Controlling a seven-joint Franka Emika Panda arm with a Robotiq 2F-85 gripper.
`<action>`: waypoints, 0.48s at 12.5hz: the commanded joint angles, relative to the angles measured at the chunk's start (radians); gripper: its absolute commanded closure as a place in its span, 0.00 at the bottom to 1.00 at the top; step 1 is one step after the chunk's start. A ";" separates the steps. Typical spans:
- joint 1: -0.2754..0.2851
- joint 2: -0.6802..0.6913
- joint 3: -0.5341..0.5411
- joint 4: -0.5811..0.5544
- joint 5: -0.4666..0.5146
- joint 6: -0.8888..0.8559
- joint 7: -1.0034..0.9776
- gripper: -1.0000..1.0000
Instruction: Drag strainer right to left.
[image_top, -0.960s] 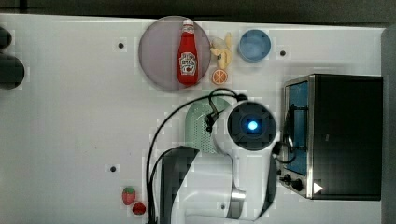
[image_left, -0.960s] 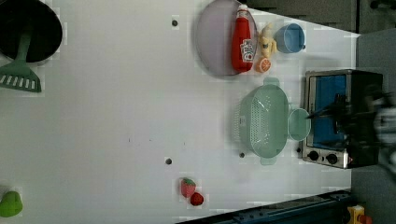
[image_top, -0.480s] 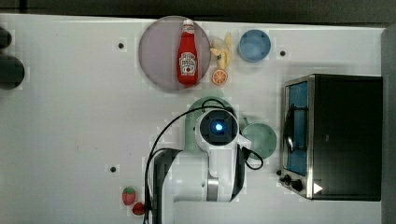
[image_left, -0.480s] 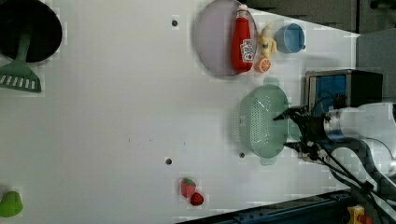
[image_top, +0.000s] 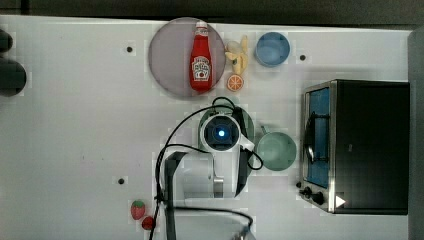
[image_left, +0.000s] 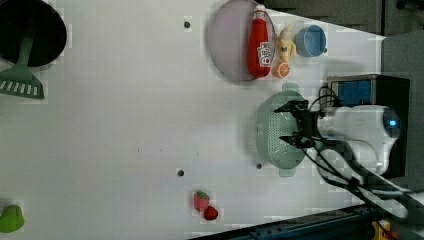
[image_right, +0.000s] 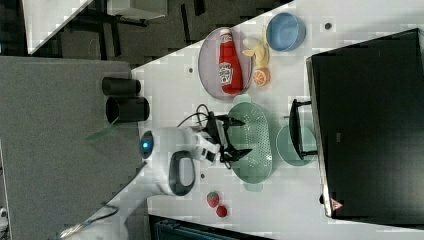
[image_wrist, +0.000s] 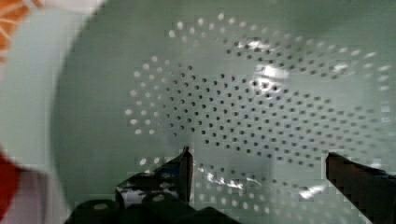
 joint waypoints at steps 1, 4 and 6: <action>0.019 0.016 -0.004 -0.019 0.017 0.059 0.114 0.00; 0.052 0.044 0.008 -0.019 0.019 0.066 0.178 0.00; 0.079 0.045 0.021 -0.019 0.019 0.067 0.189 0.00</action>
